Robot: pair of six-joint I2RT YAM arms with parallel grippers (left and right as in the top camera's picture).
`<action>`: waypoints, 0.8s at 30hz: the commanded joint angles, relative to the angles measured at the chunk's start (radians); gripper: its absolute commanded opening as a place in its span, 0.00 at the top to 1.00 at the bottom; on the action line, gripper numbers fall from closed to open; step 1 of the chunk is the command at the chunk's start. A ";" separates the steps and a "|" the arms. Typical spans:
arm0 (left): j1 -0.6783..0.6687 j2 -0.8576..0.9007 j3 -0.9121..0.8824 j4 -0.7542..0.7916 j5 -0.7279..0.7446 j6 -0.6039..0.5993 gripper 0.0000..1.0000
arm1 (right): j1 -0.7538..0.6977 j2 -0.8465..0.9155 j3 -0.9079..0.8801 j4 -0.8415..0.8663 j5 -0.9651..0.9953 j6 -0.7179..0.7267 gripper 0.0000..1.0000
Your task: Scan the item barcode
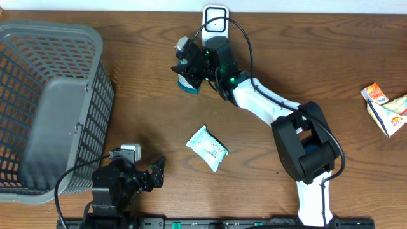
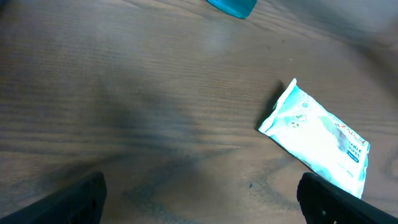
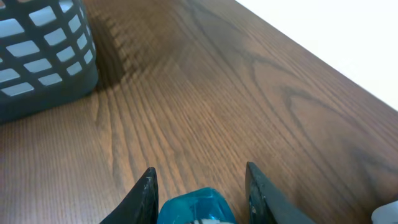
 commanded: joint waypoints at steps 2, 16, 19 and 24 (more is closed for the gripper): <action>0.003 -0.002 -0.010 -0.011 -0.006 -0.005 0.02 | -0.021 -0.058 0.032 -0.122 -0.013 0.065 0.99; 0.003 -0.002 -0.010 -0.011 -0.005 -0.005 0.02 | -0.235 -0.365 0.035 -0.684 -0.729 0.105 0.99; 0.003 -0.002 -0.010 -0.011 -0.005 -0.005 0.02 | -0.282 -0.373 0.035 -0.737 -0.980 0.106 0.99; 0.003 -0.002 -0.010 -0.011 -0.005 -0.005 0.02 | -0.320 -0.371 0.035 -0.849 -1.087 0.105 0.99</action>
